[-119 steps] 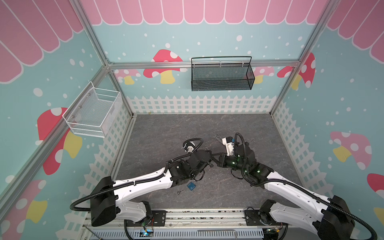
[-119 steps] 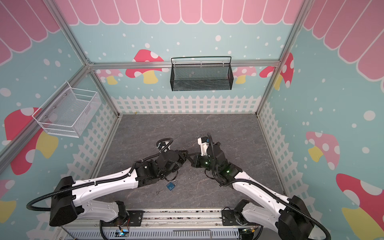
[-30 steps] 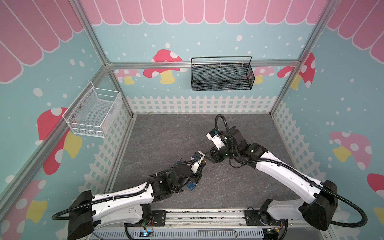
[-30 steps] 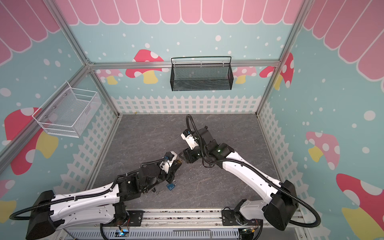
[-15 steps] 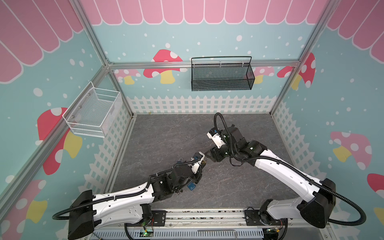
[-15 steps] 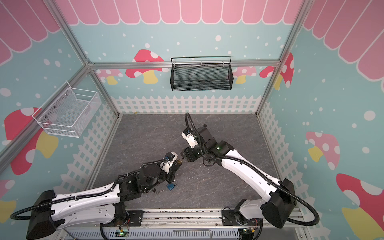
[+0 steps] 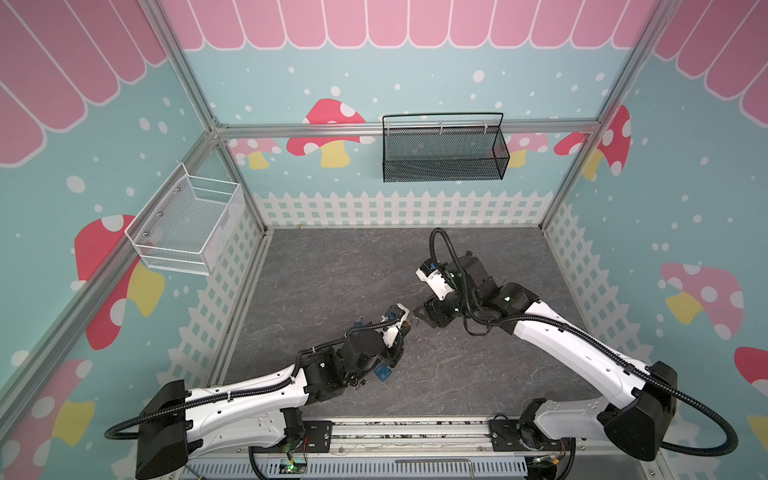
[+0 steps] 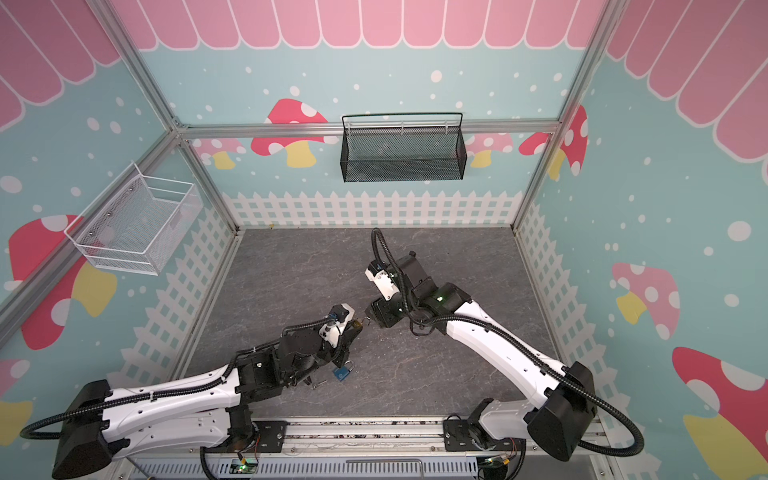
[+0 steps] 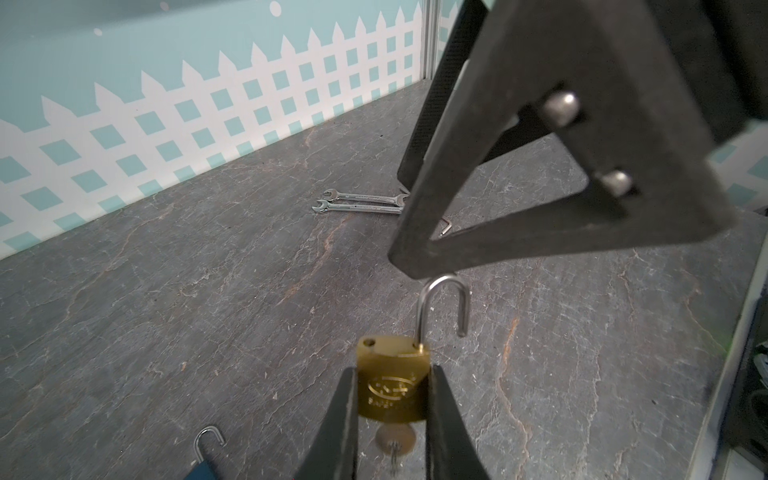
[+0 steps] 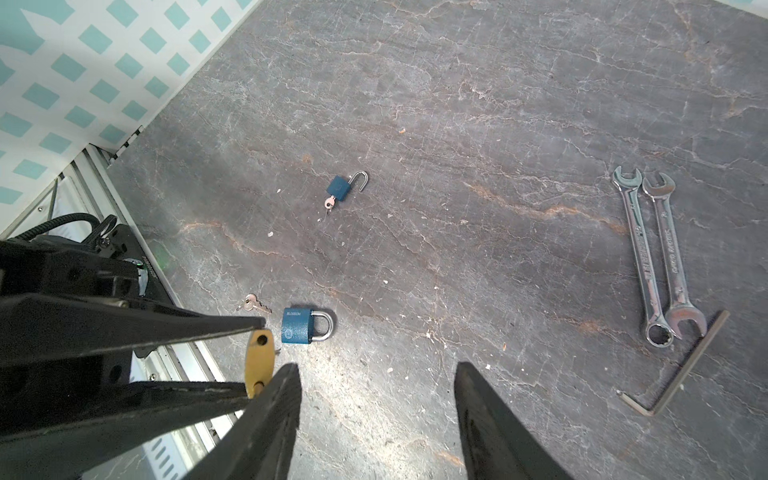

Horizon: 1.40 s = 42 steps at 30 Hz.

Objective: Unlock with the key
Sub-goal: 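Raise the open right gripper away while the left holds the opened padlock, then lower the opened brass padlock onto the table and open the left gripper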

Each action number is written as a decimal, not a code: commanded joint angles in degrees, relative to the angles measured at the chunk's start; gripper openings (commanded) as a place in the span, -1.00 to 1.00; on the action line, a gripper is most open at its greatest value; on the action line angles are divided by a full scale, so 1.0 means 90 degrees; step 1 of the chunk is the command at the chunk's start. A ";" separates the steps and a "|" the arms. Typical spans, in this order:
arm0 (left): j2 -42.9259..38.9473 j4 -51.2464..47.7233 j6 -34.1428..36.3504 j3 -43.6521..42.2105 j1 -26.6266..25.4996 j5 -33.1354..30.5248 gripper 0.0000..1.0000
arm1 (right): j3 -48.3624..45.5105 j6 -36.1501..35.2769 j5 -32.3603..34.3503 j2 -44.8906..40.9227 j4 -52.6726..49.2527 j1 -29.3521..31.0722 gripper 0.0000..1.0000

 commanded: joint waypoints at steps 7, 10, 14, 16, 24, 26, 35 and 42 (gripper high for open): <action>-0.0011 -0.0067 -0.0023 0.0077 0.0040 -0.0220 -1.00 | -0.0078 0.0026 0.0550 -0.0267 -0.0251 0.0046 0.24; 0.0112 -0.0399 -0.0419 0.0222 0.0143 -0.0357 -1.00 | -0.0115 0.0157 0.0835 -0.0355 -0.0263 0.0045 0.25; 0.0537 -0.1347 -0.1646 0.0693 0.0560 -0.0311 -1.00 | -0.0348 0.0527 0.1322 -0.0566 -0.0153 0.0050 0.26; 0.0848 -0.1927 -0.2301 0.0996 0.0790 -0.0298 -1.00 | -0.0524 0.0692 0.1405 -0.0673 -0.0032 0.0042 0.26; 0.2452 -0.3147 -0.3903 0.2073 0.1466 0.0412 -1.00 | -0.1438 0.1357 0.1279 -0.1090 0.0769 0.0030 0.27; 0.2944 -0.3500 -0.4242 0.2401 0.1614 0.0700 -1.00 | -0.1647 0.1471 0.1259 -0.1150 0.0896 0.0035 0.27; 0.4279 -0.3752 -0.4324 0.3101 0.1852 0.0965 -1.00 | -0.2261 0.1851 0.1457 -0.1452 0.1196 -0.0004 0.28; 0.4775 -0.3748 -0.4358 0.3412 0.2129 0.1098 -1.00 | -0.2392 0.1875 0.1530 -0.1583 0.1325 -0.0057 0.30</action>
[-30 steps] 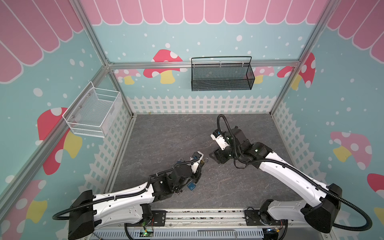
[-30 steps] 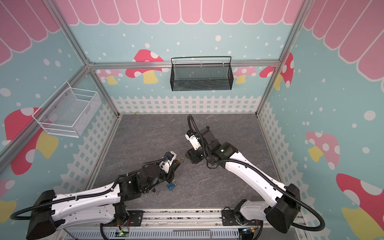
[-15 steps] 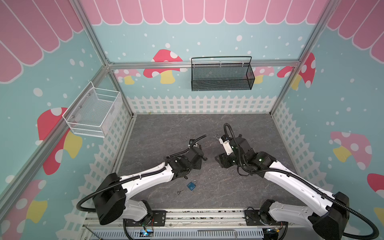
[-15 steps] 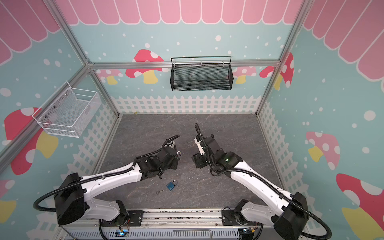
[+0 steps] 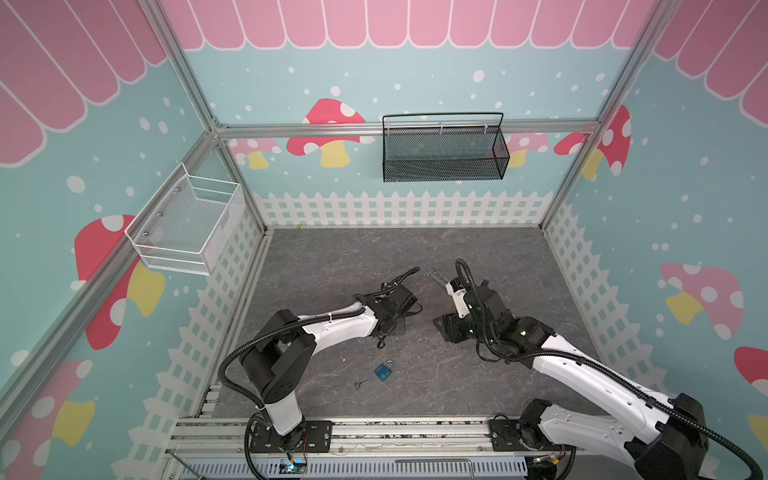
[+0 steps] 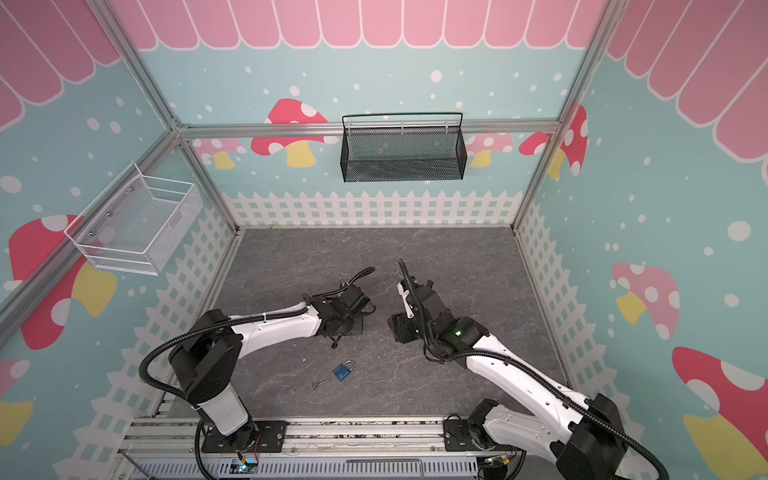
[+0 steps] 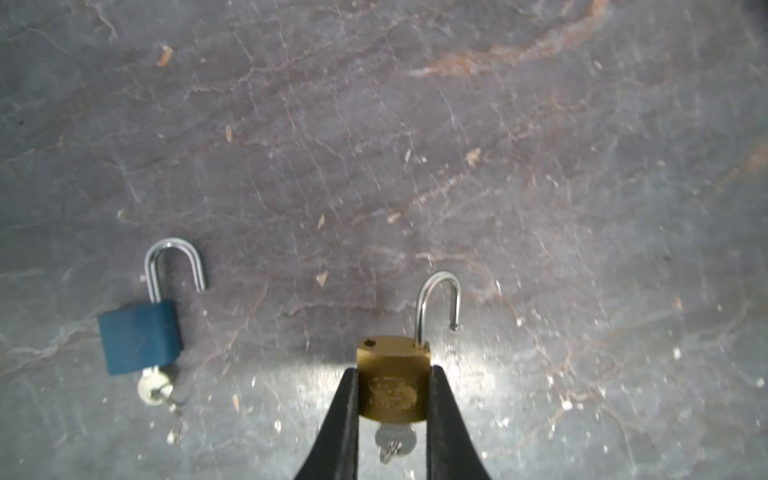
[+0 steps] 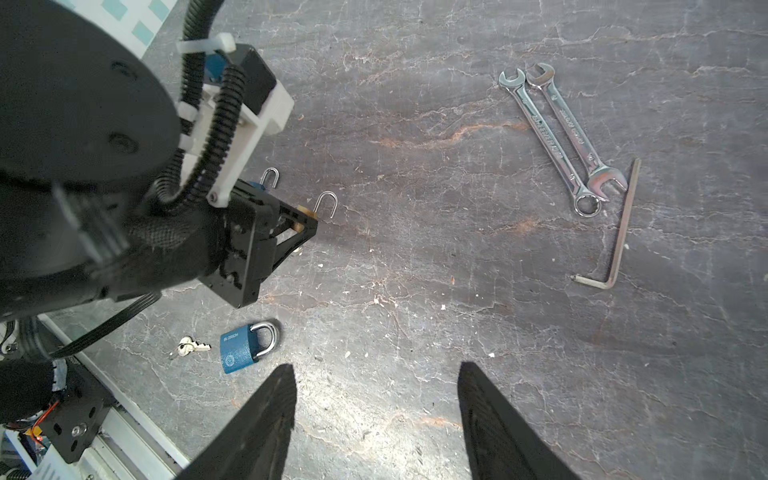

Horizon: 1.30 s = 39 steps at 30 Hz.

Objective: Unlock with the key
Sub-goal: 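Lower the opened brass padlock onto the table and open the left gripper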

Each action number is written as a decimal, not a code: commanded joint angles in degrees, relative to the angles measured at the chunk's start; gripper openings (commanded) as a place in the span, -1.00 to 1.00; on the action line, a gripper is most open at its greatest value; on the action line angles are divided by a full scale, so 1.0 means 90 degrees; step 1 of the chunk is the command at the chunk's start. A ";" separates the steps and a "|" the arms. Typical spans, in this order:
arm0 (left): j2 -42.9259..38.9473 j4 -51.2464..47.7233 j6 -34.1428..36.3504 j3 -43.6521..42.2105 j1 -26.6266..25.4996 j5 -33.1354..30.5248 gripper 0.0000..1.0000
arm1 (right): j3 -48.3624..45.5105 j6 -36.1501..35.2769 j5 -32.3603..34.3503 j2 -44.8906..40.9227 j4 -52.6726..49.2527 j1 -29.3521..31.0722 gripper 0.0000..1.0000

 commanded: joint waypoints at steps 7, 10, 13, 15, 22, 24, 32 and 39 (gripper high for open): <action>0.0674 -0.0320 -0.0247 0.0665 0.0175 -0.0071 -1.00 | -0.0042 0.0061 0.0144 -0.0052 0.0207 -0.0083 0.30; 0.0794 -0.0461 -0.0248 0.0746 0.0181 -0.0091 -1.00 | -0.0085 0.0056 0.0132 -0.0051 0.0220 -0.0094 0.29; 0.0876 -0.0530 -0.0235 0.0753 0.0181 -0.0036 -0.94 | -0.0107 0.0056 0.0126 -0.0052 0.0256 -0.0097 0.30; 0.0885 -0.0533 -0.0265 0.0737 0.0182 0.0007 -0.89 | -0.0089 0.0047 0.0093 -0.0043 0.0287 -0.0106 0.29; 0.0833 -0.0540 -0.0285 0.0735 0.0182 0.0040 -0.44 | -0.0044 0.0090 0.0025 -0.0041 0.0331 -0.0106 0.30; 0.0767 -0.0542 -0.0295 0.0722 0.0185 0.0033 -0.35 | -0.0039 0.0085 -0.0003 -0.0048 0.0321 -0.0106 0.29; 0.0316 -0.0659 -0.0304 0.0672 0.0185 0.0005 -0.13 | 0.0179 -0.0038 -0.0163 -0.0056 0.0170 -0.0106 0.30; -0.0971 -0.0659 -0.0369 0.0171 0.0260 -0.0163 -0.08 | 0.0436 0.0022 -0.0848 0.0156 0.0017 -0.0091 0.29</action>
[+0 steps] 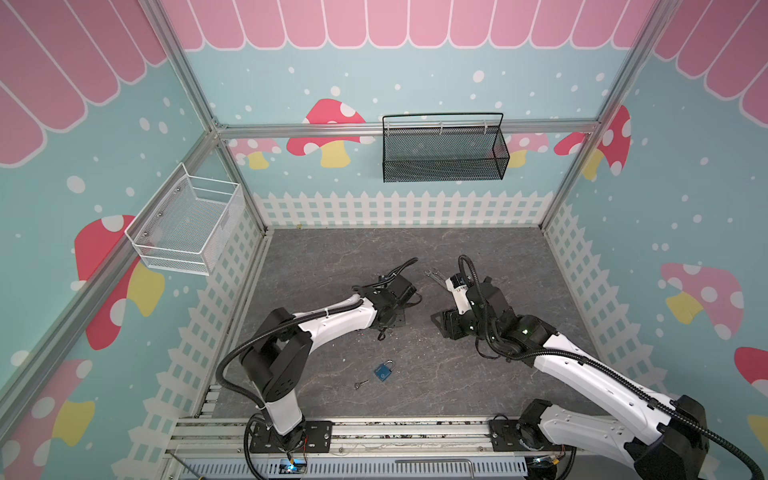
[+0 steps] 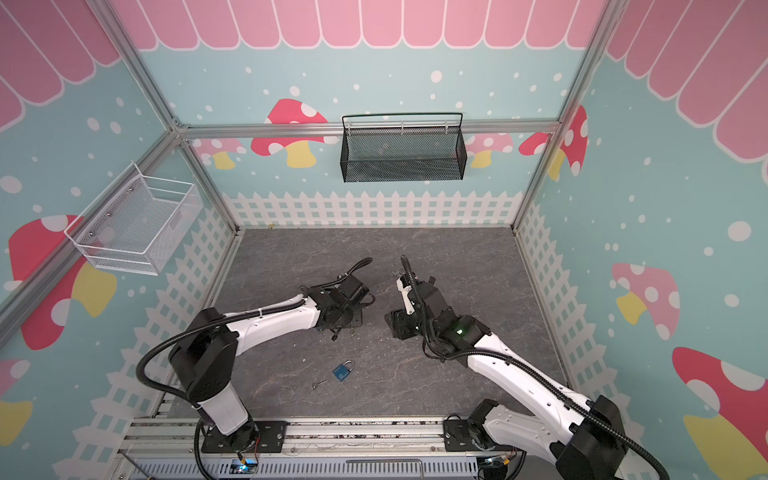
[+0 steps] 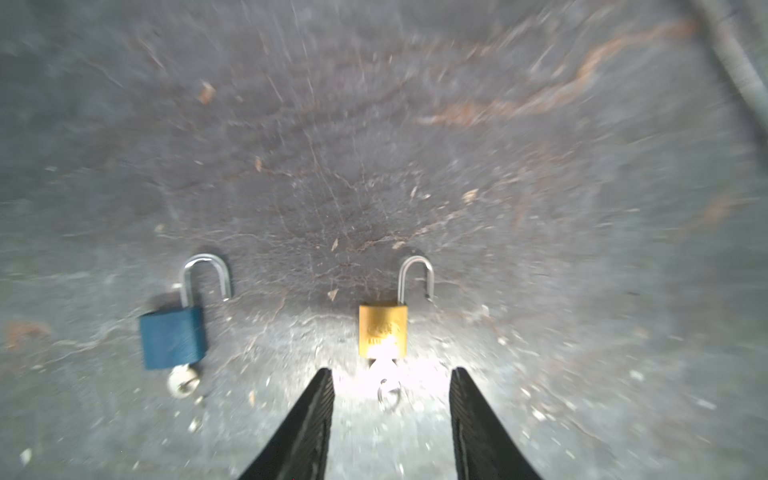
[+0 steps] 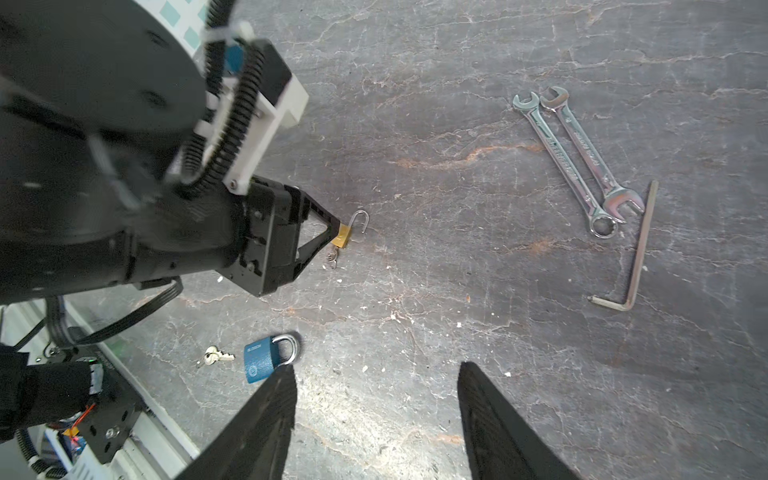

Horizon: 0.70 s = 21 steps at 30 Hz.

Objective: Unlock with the key

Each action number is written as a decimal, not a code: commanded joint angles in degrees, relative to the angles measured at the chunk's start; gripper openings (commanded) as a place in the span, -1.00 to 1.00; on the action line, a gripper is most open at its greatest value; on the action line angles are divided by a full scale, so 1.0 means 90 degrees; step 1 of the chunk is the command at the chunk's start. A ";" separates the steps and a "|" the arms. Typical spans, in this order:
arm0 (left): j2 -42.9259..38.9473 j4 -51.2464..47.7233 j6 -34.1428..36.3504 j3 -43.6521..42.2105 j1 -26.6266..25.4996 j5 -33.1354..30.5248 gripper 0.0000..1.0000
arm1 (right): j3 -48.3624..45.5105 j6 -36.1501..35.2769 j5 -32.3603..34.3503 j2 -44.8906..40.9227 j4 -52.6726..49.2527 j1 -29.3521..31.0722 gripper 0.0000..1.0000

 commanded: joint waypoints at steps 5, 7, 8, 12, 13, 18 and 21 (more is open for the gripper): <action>-0.1804 -0.0106 -0.0142 -0.0785 0.0265 -0.0275 -0.09 | 0.0246 0.0324 -0.0847 0.0322 -0.0076 0.0128 0.28; -0.2331 -0.0124 -0.0135 -0.1027 0.0353 -0.0296 -0.08 | 0.0202 0.0508 -0.0947 0.0461 -0.0004 0.0283 0.27; -0.2627 -0.0142 -0.0123 -0.1153 0.0401 -0.0311 -0.09 | 0.0191 0.0602 -0.0952 0.0548 0.0027 0.0370 0.26; -0.3641 -0.0327 -0.0118 -0.1610 0.0621 -0.0326 -0.08 | 0.0193 0.0960 -0.0925 0.1052 0.0280 0.0916 0.25; -0.3821 -0.0362 -0.0110 -0.1698 0.0675 -0.0308 -0.08 | 0.0240 0.1028 -0.0879 0.1179 0.0309 0.1035 0.25; -0.4652 -0.0658 -0.0081 -0.2080 0.0975 -0.0144 -0.08 | 0.0561 0.1388 -0.0799 0.1870 0.0617 0.1756 0.25; -0.4982 -0.0805 -0.0096 -0.2217 0.1089 -0.0021 -0.08 | 0.0734 0.1600 -0.0775 0.2367 0.0816 0.2206 0.26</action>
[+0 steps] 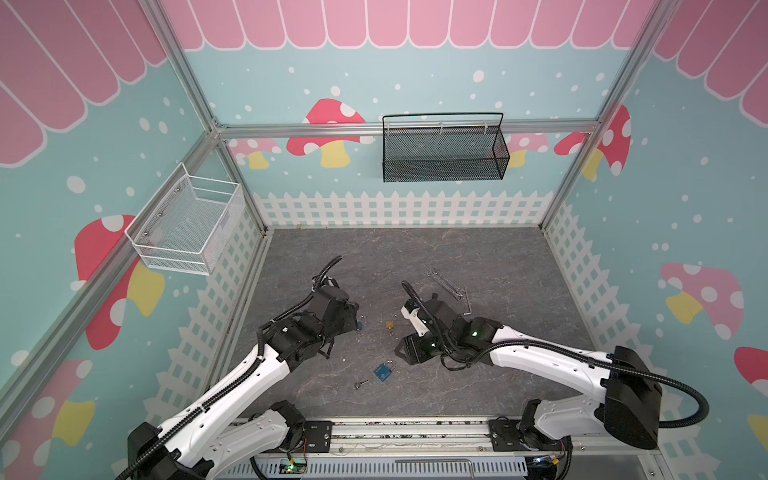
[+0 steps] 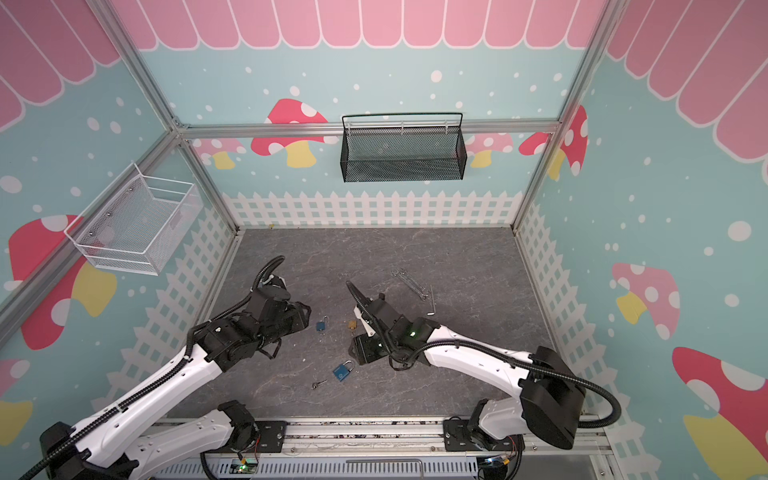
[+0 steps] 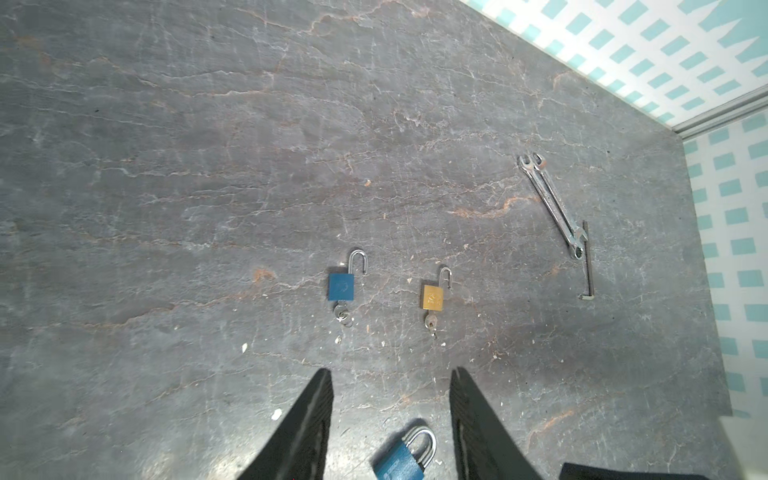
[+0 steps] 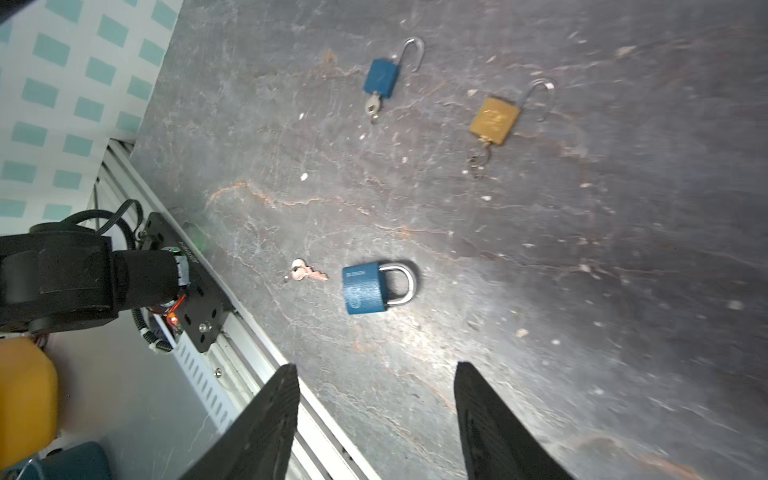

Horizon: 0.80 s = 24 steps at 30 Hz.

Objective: Unlock with the key

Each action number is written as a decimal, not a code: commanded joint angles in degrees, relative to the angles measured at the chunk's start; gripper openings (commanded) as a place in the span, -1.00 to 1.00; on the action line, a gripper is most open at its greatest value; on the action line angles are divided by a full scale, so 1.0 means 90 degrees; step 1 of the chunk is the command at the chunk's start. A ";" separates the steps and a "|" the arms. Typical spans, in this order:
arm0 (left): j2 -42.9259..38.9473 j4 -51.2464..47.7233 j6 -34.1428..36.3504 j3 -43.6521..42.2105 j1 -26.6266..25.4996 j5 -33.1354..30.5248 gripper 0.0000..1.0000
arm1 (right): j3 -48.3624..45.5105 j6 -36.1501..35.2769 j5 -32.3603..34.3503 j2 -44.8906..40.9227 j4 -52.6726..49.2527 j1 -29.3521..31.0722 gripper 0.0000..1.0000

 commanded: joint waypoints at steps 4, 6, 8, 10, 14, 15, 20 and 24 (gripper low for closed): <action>-0.0707 -0.0600 -0.0078 -0.0302 0.0219 0.0205 -0.08 | 0.0478 0.0677 0.0094 0.0930 0.0548 0.0837 0.25; -0.0898 -0.0759 -0.0084 -0.0357 0.0288 0.0228 -0.08 | 0.0568 0.0779 0.0154 0.1147 0.0599 0.1059 0.25; -0.1048 -0.0906 -0.0076 -0.0378 0.0396 0.0322 -0.08 | 0.0637 0.0923 0.0156 0.1373 0.0696 0.1248 0.25; -0.1174 -0.1011 -0.0074 -0.0387 0.0456 0.0372 -0.08 | 0.0680 0.1060 0.0134 0.1583 0.0764 0.1394 0.25; -0.1431 -0.1164 -0.0085 -0.0392 0.0537 0.0381 -0.08 | 0.0781 0.1224 0.0117 0.2032 0.0956 0.1625 0.25; -0.1494 -0.1211 -0.0107 -0.0388 0.0557 0.0368 -0.08 | 0.0846 0.1251 0.0103 0.2159 0.0954 0.1660 0.25; -0.1720 -0.1325 -0.0159 -0.0405 0.0628 0.0378 -0.08 | 0.1121 0.1276 0.0030 0.2628 0.1084 0.1739 0.25; -0.1813 -0.1378 -0.0163 -0.0417 0.0673 0.0350 -0.08 | 0.1426 0.1187 0.0021 0.2975 0.0951 0.1737 0.26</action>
